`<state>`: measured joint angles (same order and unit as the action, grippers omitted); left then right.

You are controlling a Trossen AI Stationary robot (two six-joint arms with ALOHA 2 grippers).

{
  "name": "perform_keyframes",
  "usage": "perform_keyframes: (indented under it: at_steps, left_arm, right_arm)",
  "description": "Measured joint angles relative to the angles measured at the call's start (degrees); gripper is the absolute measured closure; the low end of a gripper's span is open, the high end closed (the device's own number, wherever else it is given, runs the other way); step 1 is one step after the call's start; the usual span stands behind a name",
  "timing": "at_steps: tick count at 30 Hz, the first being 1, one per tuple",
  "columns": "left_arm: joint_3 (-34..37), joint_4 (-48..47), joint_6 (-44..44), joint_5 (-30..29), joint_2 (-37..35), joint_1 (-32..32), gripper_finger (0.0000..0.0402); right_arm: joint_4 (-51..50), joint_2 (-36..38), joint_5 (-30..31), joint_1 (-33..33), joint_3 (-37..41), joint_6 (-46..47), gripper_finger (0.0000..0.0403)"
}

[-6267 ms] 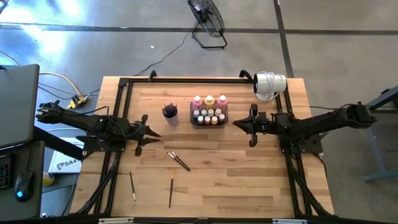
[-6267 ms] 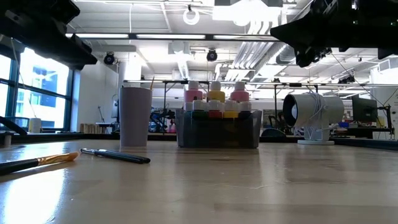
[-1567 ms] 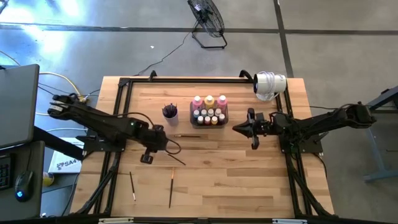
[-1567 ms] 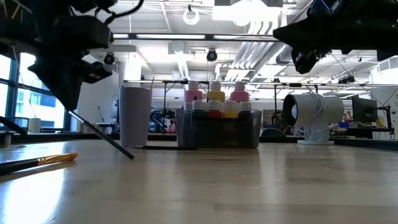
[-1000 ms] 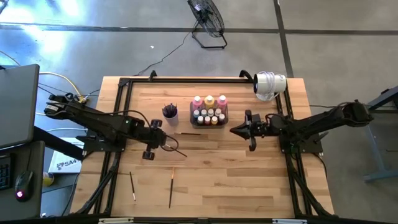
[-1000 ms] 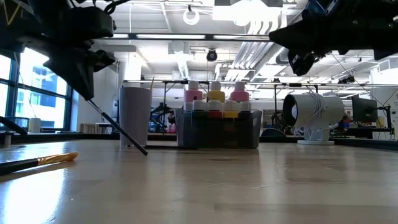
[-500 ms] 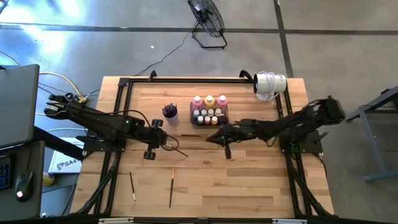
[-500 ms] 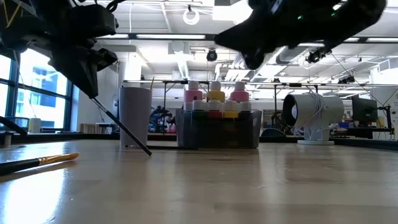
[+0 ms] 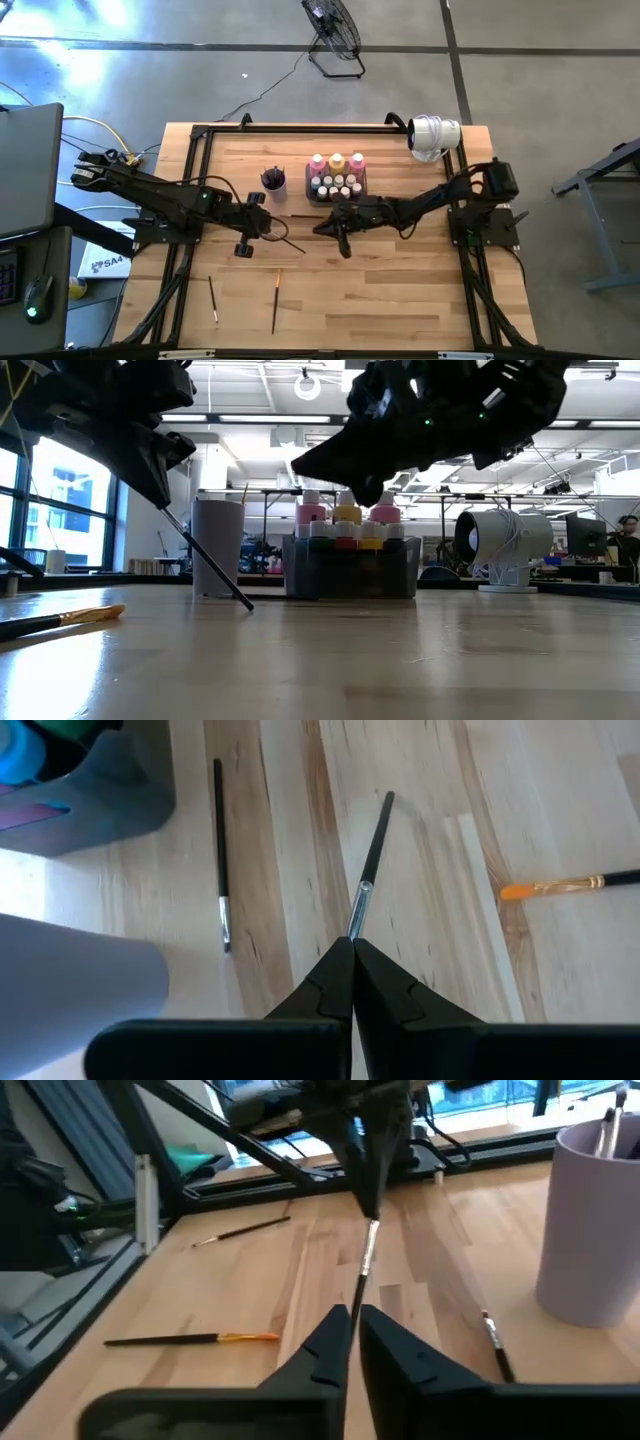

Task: Pick & Place Paint Supplies
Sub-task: Put the silver paint brush into the purple cup

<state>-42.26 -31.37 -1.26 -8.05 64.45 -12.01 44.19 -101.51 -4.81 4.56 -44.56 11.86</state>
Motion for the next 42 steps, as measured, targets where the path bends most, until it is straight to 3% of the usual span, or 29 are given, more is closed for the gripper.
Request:
perform_keyframes:
  at_steps: [8, 12, 25, 34, 42]
  left_arm:
    - [0.0, 0.8, 0.0, 0.0, 0.0, 0.0, 0.0402]
    - [0.0, 1.7, 0.0, 0.0, 0.0, 0.0, 0.0402]
    - [0.0, 2.9, 0.0, 0.0, 0.0, 0.0, 0.0402]
    - [0.0, 3.5, 0.0, 0.0, 0.0, 0.0, 0.0402]
    - [0.0, 3.9, 0.0, 0.8, 0.0, 0.0, 0.0402]
  right_arm:
    - [-5.3, -3.7, 1.0, 0.4, -5.3, 0.8, 0.0287]
    - [-9.0, -4.0, 1.8, 0.7, -6.9, 0.6, 0.0258]
    - [-11.9, -4.0, 3.4, 1.3, -7.1, 3.3, 0.0266]
    - [-10.4, -14.4, 3.7, 2.2, -13.6, 3.4, 0.0266]
    - [-11.1, -19.1, 3.6, 2.2, -19.7, 3.4, 0.0266]
